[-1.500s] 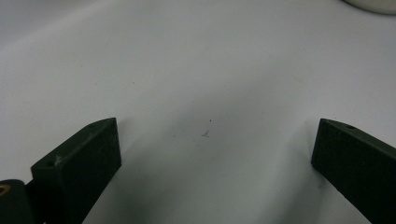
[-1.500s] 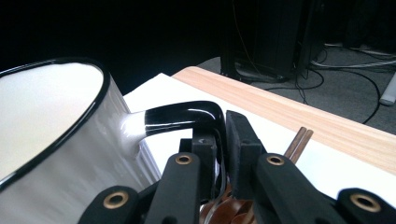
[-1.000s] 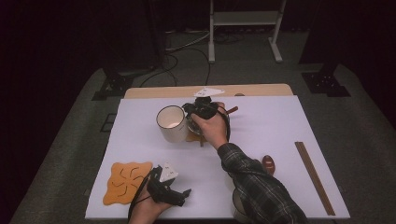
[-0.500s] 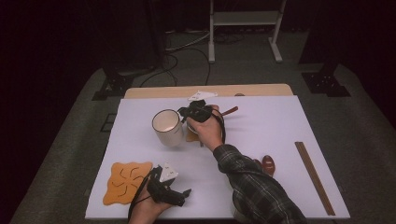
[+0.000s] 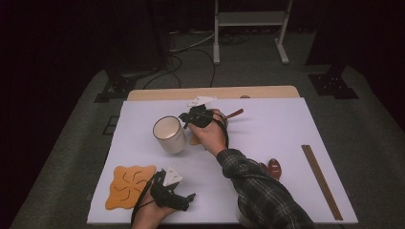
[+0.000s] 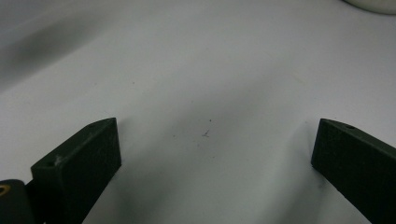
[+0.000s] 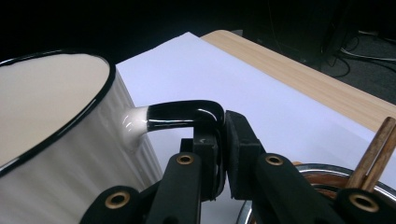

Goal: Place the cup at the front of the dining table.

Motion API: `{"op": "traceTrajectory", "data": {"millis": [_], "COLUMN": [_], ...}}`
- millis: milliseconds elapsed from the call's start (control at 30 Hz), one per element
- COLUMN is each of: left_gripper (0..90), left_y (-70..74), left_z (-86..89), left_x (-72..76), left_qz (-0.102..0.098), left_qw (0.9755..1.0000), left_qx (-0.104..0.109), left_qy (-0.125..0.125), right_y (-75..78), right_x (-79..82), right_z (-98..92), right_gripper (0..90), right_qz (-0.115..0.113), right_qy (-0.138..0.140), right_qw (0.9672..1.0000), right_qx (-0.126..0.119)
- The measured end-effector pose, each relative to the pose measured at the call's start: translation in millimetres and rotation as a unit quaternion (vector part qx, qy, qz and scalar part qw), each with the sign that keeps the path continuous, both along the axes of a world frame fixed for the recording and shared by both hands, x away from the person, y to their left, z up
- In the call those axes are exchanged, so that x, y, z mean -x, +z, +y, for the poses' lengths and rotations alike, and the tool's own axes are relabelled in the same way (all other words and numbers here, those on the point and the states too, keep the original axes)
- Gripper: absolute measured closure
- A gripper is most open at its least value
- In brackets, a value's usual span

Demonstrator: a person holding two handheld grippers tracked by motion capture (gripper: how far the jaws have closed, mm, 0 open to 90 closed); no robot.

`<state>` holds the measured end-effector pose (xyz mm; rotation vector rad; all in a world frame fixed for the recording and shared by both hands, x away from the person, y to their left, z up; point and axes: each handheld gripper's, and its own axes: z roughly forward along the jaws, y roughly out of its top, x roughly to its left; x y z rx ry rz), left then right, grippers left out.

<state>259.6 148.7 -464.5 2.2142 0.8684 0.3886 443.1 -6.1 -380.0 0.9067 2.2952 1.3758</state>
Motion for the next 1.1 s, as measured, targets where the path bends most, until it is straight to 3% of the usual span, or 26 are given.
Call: {"op": "traceTrajectory", "data": {"millis": [600, 833, 1100], "left_gripper": [0.4, 0.4, 0.4], "left_y": [0.0, 0.0, -0.1], "left_z": [0.0, 0.0, 0.0], "left_x": [0.0, -0.1, 0.0], "left_qz": [0.000, 0.000, 0.000], "left_qw": [1.0000, 1.0000, 1.0000], "left_qx": [0.000, 0.000, 0.000], "left_qy": [0.000, -0.001, -0.001], "right_y": [-2.8, -6.4, -8.4], "right_x": [3.9, 4.5, 3.6], "right_z": [10.8, 16.3, 17.3], "right_gripper": [84.3, 84.4, 84.4], "right_qz": [-0.015, -0.005, 0.006], "right_qy": [0.023, 0.030, 0.030], "right_qw": [0.9985, 0.9965, 0.9958], "right_qx": [0.046, 0.077, 0.086]}}
